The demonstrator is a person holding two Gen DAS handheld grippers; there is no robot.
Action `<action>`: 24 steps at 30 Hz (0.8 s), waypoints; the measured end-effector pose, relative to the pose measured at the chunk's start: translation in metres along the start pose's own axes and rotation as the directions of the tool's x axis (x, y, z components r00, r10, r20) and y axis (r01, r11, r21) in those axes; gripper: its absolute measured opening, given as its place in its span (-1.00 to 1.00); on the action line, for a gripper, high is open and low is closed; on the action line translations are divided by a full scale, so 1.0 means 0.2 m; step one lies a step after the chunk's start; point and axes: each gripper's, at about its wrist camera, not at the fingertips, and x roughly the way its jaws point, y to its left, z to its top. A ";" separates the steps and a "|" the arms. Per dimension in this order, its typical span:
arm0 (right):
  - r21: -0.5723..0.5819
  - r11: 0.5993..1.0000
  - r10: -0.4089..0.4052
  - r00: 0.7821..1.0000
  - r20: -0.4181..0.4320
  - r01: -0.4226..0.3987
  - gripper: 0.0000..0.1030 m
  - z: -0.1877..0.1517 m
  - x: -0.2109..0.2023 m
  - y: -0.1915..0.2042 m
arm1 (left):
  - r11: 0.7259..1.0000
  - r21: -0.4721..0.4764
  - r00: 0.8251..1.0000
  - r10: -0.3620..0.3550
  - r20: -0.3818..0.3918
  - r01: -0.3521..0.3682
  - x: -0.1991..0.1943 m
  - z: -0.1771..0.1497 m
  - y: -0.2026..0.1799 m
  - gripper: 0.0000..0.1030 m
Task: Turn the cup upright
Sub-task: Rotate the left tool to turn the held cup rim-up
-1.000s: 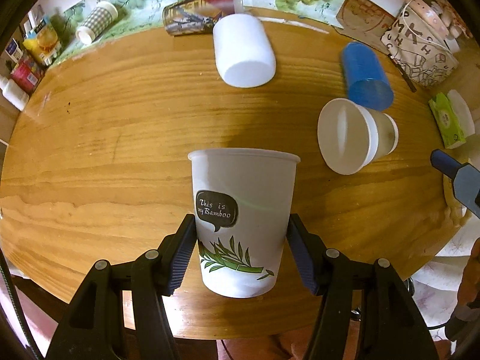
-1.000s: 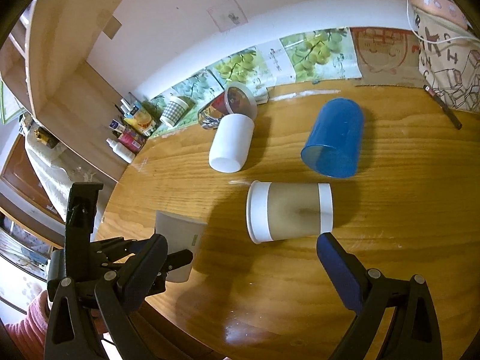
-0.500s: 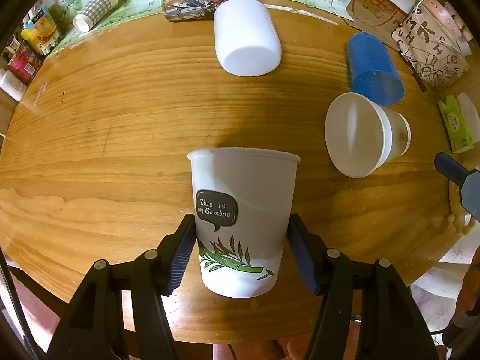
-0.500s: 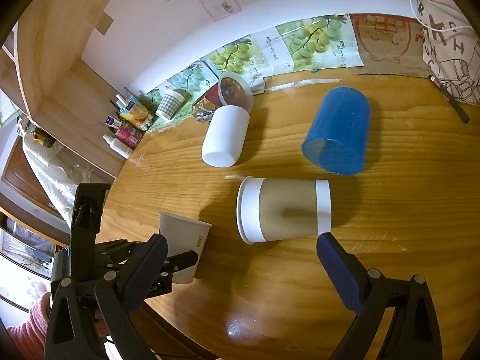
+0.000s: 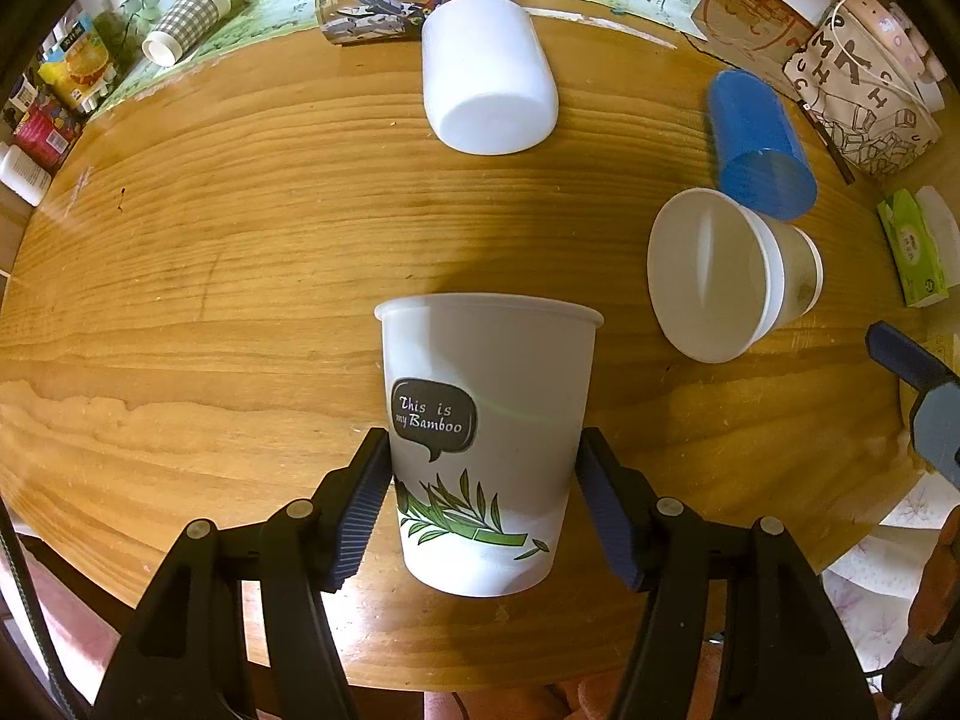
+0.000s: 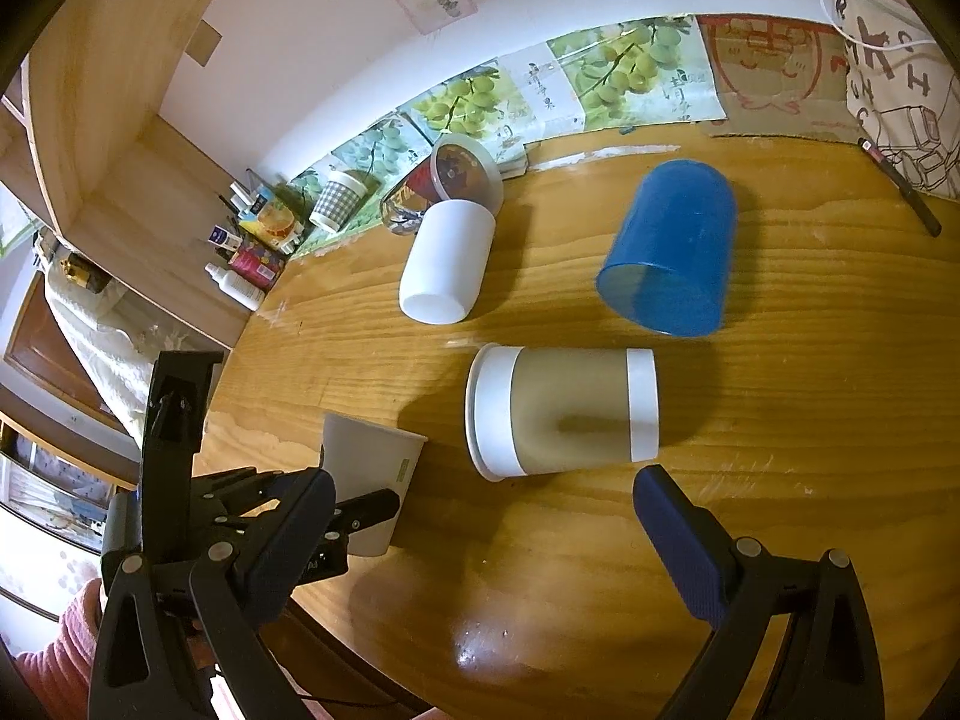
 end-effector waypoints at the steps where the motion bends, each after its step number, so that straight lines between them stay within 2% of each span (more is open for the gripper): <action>1: -0.002 1.000 0.000 1.000 -0.003 0.000 0.94 0.00 0.00 0.00 | 1.000 0.001 1.000 -0.001 -0.002 0.001 0.00 0.00 0.00 0.30; 5: -0.014 1.000 -0.006 1.000 -0.013 0.006 0.94 -0.01 0.00 0.01 | 1.000 0.008 1.000 -0.011 -0.010 0.011 0.01 0.01 0.00 0.30; 10: -0.012 1.000 -0.013 1.000 -0.016 0.013 0.94 -0.01 -0.01 0.01 | 0.998 0.005 0.998 -0.062 0.004 0.062 -0.01 -0.01 -0.01 0.45; 12: -0.017 1.000 -0.017 1.000 -0.016 0.017 0.94 -0.02 -0.01 0.02 | 0.996 0.005 0.996 -0.089 0.027 0.089 -0.03 -0.01 0.00 0.52; 17: -0.023 0.999 -0.040 0.999 -0.008 0.040 0.94 -0.03 -0.03 0.03 | 0.991 0.039 0.989 -0.129 0.076 0.126 -0.11 -0.03 0.00 0.54; 24: -0.015 0.997 -0.075 0.997 0.019 0.075 0.94 -0.04 -0.05 0.07 | 0.986 0.118 0.975 -0.136 0.174 0.116 -0.23 -0.09 0.05 0.54</action>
